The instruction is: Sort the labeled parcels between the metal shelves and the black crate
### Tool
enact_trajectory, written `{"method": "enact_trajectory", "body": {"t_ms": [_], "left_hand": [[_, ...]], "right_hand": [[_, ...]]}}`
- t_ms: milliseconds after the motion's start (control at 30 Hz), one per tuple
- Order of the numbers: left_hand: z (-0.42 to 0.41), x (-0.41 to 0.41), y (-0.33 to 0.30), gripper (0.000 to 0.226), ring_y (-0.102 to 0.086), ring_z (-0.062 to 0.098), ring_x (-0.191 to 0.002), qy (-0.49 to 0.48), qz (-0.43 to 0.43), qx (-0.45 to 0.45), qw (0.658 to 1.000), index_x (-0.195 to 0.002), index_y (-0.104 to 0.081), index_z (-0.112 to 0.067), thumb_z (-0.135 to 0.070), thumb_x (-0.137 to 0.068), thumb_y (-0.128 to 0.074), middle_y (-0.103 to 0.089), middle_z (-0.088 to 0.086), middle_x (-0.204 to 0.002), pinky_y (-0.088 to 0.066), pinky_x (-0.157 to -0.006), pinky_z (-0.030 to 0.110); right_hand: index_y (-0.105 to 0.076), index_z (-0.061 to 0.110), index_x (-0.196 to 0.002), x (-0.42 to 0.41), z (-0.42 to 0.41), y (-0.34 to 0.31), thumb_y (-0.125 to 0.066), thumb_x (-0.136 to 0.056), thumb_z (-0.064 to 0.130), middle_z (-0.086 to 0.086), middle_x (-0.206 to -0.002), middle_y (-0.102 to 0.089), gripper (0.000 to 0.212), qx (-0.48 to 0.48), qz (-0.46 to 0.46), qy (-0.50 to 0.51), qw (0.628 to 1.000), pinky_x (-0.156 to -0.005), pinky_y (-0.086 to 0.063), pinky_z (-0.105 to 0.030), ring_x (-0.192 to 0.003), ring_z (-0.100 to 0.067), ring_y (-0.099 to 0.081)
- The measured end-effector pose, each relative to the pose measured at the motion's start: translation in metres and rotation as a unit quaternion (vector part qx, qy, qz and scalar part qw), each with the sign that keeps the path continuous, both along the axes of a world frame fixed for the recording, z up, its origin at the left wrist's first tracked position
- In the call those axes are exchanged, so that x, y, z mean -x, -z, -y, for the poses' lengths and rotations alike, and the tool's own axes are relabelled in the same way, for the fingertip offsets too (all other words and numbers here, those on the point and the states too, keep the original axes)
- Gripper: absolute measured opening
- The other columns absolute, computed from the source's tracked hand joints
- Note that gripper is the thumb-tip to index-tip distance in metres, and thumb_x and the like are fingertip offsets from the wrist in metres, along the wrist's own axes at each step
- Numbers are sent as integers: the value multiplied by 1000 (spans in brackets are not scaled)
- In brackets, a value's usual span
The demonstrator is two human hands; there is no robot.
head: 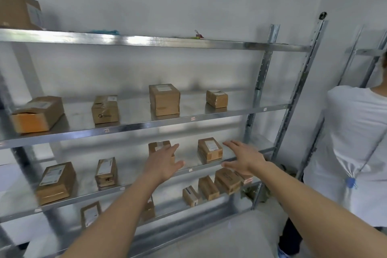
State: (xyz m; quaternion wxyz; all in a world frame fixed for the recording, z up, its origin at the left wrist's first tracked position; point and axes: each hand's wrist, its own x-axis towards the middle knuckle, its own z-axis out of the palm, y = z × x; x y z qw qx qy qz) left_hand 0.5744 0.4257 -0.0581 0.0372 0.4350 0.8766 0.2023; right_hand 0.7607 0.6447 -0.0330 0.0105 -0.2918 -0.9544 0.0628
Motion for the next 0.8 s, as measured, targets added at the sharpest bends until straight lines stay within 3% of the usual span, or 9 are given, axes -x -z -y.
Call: {"method": "enact_trajectory", "body": {"t_ms": [200, 533, 800], "left_hand": [[-71, 53, 44, 72, -25, 22, -149, -19, 19, 21, 999, -156, -22, -38, -61, -94, -49, -19, -1, -164, -29, -116, 40], [-203, 153, 98, 74, -26, 21, -149, -45, 67, 30, 996, -156, -20, -38, -65, -92, -48, -22, -5, -163, -31, -117, 45], [-250, 189, 152, 71, -32, 21, -146, -81, 119, 40, 989, -155, -23, -38, -60, -93, -51, -26, -5, -162, -33, -116, 40]], "right_hand": [[-16, 41, -161, 56, -68, 37, -63, -93, 59, 7, -170, -17, 84, -11, 29, 3, 1000, -114, -42, -49, -152, -23, -30], [-14, 42, -161, 174, -195, 67, -64, -95, 54, 8, -170, -16, 84, 22, 80, -29, 996, -118, -37, -48, -154, -22, -24], [-16, 39, -162, 228, -252, 125, -58, -97, 57, 6, -171, -14, 80, 62, 120, -65, 989, -116, -39, -49, -152, -26, -30]]}}
